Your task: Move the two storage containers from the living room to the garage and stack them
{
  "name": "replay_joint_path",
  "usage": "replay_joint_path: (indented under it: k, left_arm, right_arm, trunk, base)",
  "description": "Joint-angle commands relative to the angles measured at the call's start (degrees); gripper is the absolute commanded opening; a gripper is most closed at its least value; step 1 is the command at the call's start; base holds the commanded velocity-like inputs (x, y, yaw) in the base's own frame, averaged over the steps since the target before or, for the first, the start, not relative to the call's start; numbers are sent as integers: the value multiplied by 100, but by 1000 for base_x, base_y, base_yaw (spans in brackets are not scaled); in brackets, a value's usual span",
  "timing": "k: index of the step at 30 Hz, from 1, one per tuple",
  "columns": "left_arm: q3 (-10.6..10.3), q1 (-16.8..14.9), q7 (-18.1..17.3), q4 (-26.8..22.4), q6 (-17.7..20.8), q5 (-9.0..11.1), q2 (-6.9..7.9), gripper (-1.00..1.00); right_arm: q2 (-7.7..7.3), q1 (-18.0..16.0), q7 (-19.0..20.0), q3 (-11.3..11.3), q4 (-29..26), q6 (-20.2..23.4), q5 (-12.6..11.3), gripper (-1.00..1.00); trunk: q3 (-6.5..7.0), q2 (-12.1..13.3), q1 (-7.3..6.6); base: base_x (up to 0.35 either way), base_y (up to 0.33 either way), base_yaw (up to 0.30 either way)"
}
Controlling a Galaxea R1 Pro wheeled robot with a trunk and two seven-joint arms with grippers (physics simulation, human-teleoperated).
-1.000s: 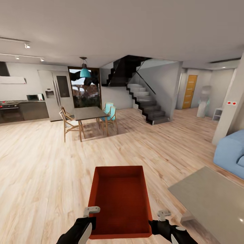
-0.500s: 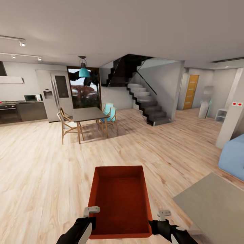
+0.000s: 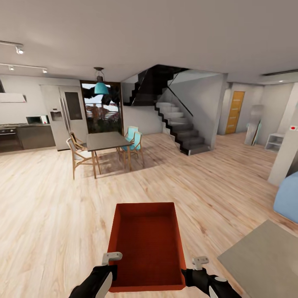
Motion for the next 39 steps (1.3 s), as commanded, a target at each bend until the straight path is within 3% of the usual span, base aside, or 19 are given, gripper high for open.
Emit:
replay_joint_path:
  k: [1,39]
  left_arm:
    - [-19,-3,-128,-29,-254,105,226,-100]
    - [-19,-3,-127,-26,-254,103,226,-100]
  right_arm:
    - [-10,2,69,-17,3,46,-26,-100]
    - [-10,2,66,-21,3,42,-35,-100]
  trunk:
    - [-2,-4,5]
    - [-2,-4,5]
  base:
    - [324,0,0]
    - [325,0,0]
